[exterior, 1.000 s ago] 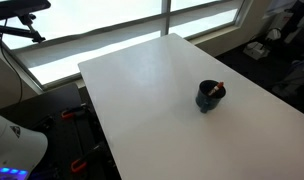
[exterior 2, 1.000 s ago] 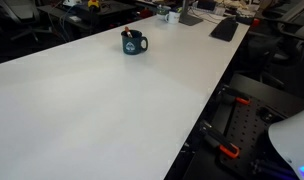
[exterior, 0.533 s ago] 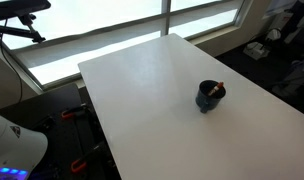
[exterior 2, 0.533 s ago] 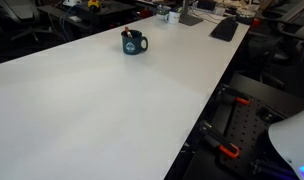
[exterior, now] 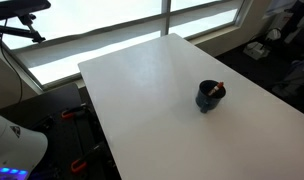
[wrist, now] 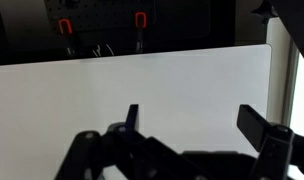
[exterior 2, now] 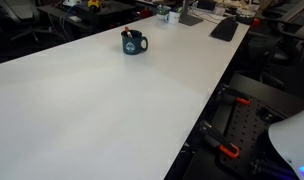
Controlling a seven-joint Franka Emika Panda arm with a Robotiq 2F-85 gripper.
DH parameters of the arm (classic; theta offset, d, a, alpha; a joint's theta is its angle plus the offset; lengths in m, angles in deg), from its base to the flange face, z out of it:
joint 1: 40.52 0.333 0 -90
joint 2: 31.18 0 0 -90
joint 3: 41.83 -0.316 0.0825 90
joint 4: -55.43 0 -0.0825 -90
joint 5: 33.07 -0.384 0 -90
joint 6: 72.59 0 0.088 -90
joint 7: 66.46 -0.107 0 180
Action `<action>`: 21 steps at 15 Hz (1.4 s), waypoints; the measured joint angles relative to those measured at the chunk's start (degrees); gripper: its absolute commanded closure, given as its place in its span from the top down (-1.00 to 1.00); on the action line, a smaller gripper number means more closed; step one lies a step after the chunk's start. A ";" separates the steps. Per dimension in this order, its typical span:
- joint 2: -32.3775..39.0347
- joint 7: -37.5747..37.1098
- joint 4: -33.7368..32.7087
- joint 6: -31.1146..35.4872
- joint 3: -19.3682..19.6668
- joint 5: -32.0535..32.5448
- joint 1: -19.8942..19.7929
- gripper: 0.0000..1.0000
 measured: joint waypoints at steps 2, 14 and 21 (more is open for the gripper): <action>0.37 0.00 0.03 0.16 -0.05 0.65 -0.26 1.00; 12.95 -0.47 -7.96 12.96 -0.53 7.54 -4.56 1.00; 14.20 -0.88 -8.27 13.16 -0.43 8.27 -4.35 1.00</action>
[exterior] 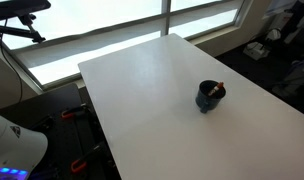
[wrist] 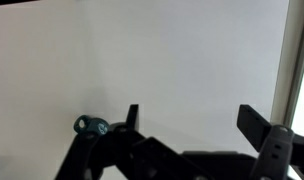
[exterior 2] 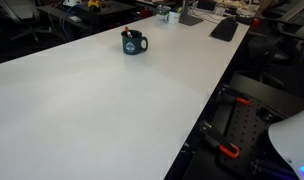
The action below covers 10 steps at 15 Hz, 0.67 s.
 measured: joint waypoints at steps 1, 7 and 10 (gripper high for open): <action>0.63 -0.62 0.00 0.44 0.00 0.85 -0.06 1.00; 7.74 -5.94 -0.25 4.55 0.16 7.46 -1.72 1.00; 11.53 -8.49 -1.03 5.82 0.67 10.84 -2.52 1.00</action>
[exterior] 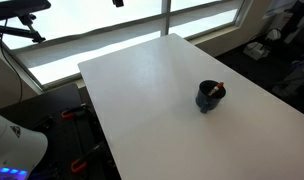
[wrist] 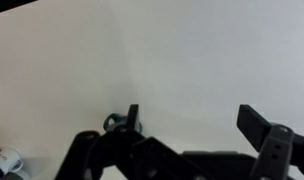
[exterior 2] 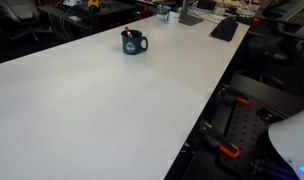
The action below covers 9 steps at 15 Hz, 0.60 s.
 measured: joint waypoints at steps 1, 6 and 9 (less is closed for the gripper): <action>1.25 -0.84 -0.36 0.20 0.37 1.21 -0.16 1.00; 7.98 -5.01 -3.28 0.48 3.75 6.51 -1.16 1.00; 11.89 -6.47 -5.72 0.49 6.62 9.01 -1.47 1.00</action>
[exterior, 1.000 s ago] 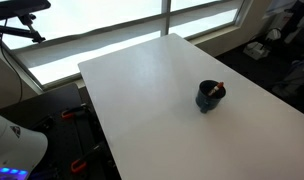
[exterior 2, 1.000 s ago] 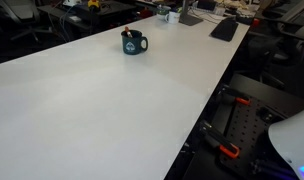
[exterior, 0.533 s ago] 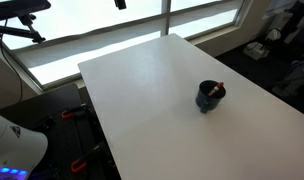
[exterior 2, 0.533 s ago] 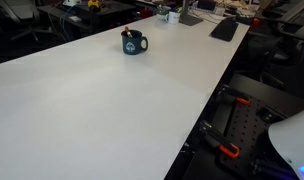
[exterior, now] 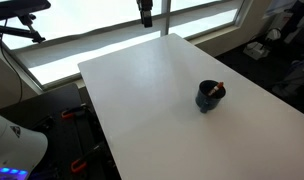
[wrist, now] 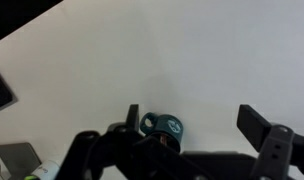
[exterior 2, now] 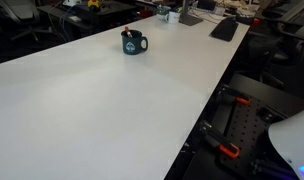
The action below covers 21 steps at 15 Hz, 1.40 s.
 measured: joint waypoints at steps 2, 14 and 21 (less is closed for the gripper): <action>2.46 -0.82 -1.79 0.00 2.03 1.43 -0.09 1.00; 10.67 -0.80 -8.23 -0.02 8.59 2.98 0.18 1.00; 12.14 -4.29 -8.38 1.26 8.59 4.54 1.48 1.00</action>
